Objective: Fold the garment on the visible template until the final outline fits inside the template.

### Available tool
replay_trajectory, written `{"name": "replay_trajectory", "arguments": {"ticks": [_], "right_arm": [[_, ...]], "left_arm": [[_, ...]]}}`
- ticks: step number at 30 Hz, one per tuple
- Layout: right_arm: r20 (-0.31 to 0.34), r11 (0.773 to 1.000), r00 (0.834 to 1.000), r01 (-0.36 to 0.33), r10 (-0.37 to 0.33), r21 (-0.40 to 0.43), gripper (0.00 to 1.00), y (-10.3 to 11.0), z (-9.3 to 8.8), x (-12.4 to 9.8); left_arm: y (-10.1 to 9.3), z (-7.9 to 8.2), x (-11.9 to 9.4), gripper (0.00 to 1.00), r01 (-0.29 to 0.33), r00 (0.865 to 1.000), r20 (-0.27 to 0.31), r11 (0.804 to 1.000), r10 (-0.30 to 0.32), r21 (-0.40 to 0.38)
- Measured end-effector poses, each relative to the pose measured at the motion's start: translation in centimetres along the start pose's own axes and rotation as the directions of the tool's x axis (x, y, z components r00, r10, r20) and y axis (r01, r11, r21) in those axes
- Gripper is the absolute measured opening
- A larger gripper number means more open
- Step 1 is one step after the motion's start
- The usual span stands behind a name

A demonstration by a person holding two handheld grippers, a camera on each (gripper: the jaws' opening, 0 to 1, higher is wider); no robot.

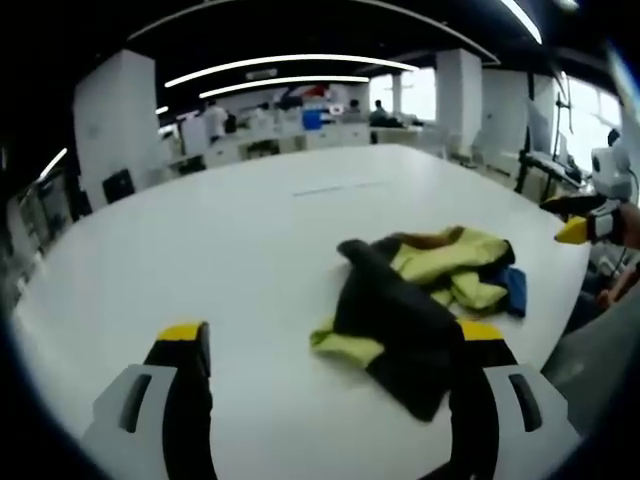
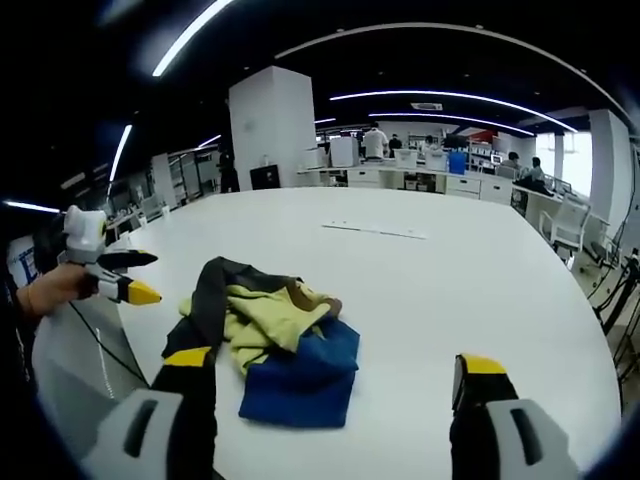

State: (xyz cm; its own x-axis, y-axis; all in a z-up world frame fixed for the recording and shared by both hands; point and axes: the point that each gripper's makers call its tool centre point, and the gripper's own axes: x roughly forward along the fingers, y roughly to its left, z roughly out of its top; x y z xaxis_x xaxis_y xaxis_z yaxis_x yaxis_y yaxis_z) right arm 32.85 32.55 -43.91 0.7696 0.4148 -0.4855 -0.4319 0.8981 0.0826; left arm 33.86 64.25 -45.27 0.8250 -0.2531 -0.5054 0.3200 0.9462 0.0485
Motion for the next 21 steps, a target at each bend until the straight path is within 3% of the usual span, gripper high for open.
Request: {"name": "replay_trajectory", "arguments": {"ticks": [21], "right_arm": [[-0.016,1.000,1.000,-0.001,0.001,-0.009,0.99,0.2,0.0,-0.5]], "left_arm": [[-1.2,0.0,0.3,0.94,0.033,0.999,-0.005,0.999,-0.032,0.017]]}}
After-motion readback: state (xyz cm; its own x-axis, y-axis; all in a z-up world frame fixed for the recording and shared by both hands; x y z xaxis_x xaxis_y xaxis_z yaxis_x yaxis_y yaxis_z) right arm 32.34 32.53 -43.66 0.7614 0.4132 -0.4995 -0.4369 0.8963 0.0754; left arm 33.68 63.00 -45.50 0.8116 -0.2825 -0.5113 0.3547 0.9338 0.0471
